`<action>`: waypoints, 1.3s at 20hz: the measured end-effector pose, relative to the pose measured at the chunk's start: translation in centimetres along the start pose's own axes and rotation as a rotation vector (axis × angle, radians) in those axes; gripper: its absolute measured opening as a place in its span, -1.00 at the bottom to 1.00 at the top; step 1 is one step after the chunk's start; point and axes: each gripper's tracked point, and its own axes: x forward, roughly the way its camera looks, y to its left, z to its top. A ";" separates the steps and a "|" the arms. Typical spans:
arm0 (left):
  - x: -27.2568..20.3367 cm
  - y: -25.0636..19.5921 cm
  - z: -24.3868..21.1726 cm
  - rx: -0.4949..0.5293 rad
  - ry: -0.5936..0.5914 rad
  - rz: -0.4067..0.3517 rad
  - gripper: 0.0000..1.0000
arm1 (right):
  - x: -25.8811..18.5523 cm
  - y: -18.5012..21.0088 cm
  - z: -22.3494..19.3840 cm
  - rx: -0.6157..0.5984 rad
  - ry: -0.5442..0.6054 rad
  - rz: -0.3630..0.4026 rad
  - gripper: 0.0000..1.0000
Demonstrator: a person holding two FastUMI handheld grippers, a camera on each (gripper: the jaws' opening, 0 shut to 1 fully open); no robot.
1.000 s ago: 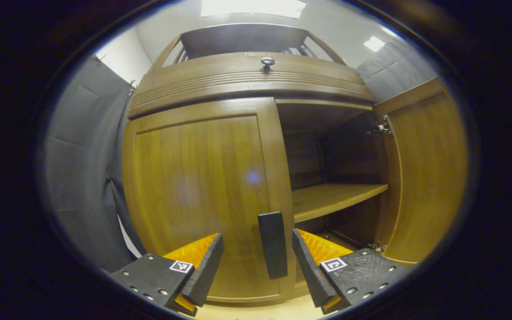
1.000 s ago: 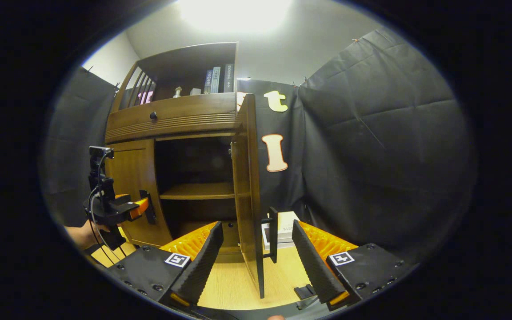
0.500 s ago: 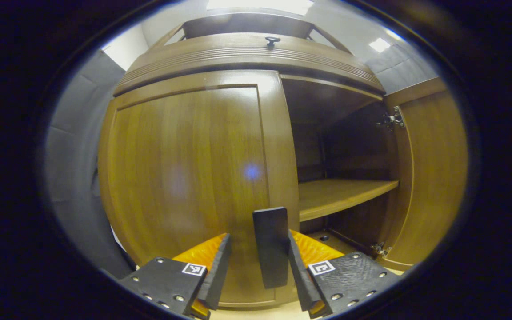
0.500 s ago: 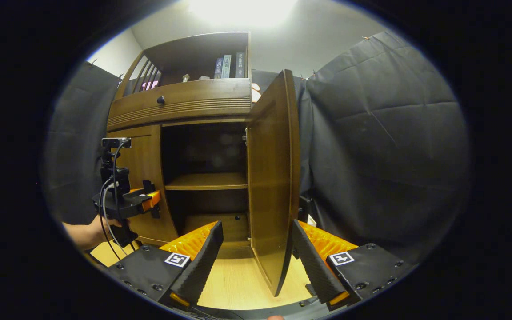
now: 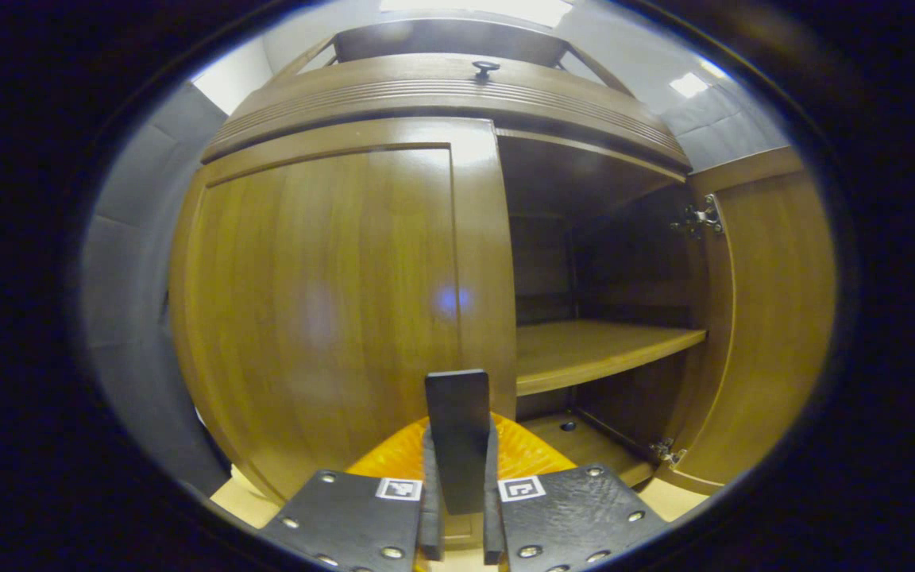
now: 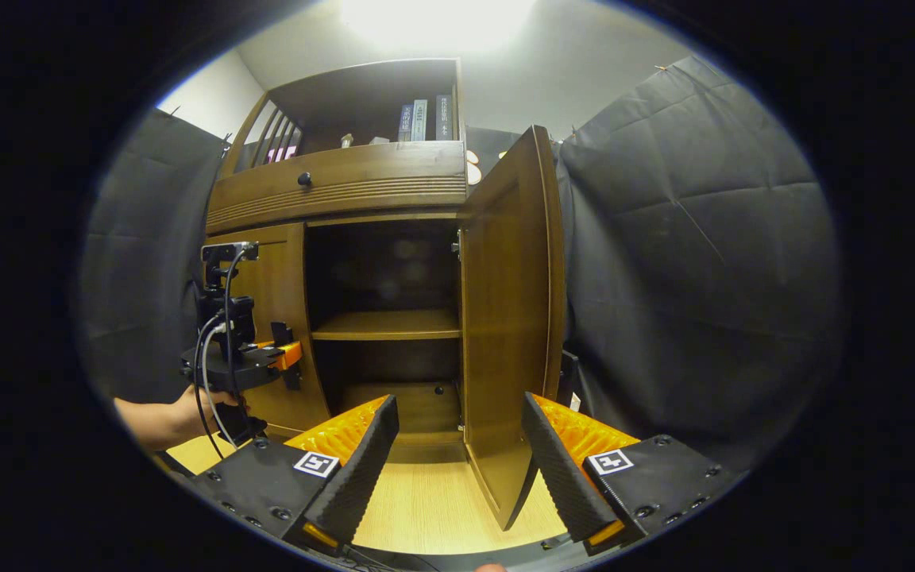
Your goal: Open the right door of the double-door shoe cabinet with the right hand, and open the left door with the left hand.
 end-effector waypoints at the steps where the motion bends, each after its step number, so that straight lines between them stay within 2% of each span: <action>1: -0.1 -0.1 0.2 -0.005 0.002 -0.008 -0.57 | -0.2 -0.2 0.0 -0.002 -0.005 0.004 0.96; 3: -0.5 -0.2 0.7 0.000 0.001 -0.017 -0.65 | -0.4 -0.2 0.1 0.003 -0.009 0.018 0.96; 4: -0.8 -0.2 0.9 0.002 0.001 -0.014 -0.55 | -0.5 -0.1 0.1 0.009 -0.007 0.029 0.91; 7: -3.1 0.0 0.5 -0.006 0.003 -0.004 -0.55 | -0.7 0.5 0.4 0.010 -0.018 0.065 0.86; 8: -3.8 0.0 0.6 -0.007 0.003 -0.002 -0.55 | -0.8 0.7 0.5 0.004 -0.021 0.078 0.95; 9: -4.9 0.3 0.4 -0.006 0.002 0.001 -0.55 | -0.8 0.8 0.4 -0.002 -0.021 0.092 0.95; 10: -5.8 0.5 0.3 -0.005 0.001 0.003 -0.60 | -0.9 1.1 0.5 -0.005 -0.023 0.107 0.84; 11: -6.8 0.7 0.1 -0.005 0.002 0.007 -0.65 | -0.9 1.2 0.4 -0.006 -0.024 0.120 0.84; 13: -8.6 1.1 -0.1 -0.007 0.001 0.014 -0.60 | -0.9 1.8 0.4 -0.002 -0.024 0.150 0.84; 15: -10.3 1.6 -0.2 -0.008 -0.006 0.025 -0.55 | -0.9 2.4 0.4 0.000 -0.028 0.181 0.84; 22: -15.2 3.9 -0.1 0.011 0.000 0.078 -0.60 | 0.2 5.4 0.9 0.000 -0.045 0.288 0.84; 23: -15.8 4.3 -0.2 0.014 0.000 0.087 -0.55 | 0.4 5.9 0.7 -0.002 -0.044 0.304 0.84; 25: -16.8 5.0 -0.2 0.019 0.001 0.102 -0.67 | 0.6 6.8 0.5 -0.009 -0.040 0.337 0.84; 26: -17.2 5.3 -0.2 0.023 0.002 0.108 -0.62 | 0.7 7.2 0.4 -0.012 -0.038 0.350 0.84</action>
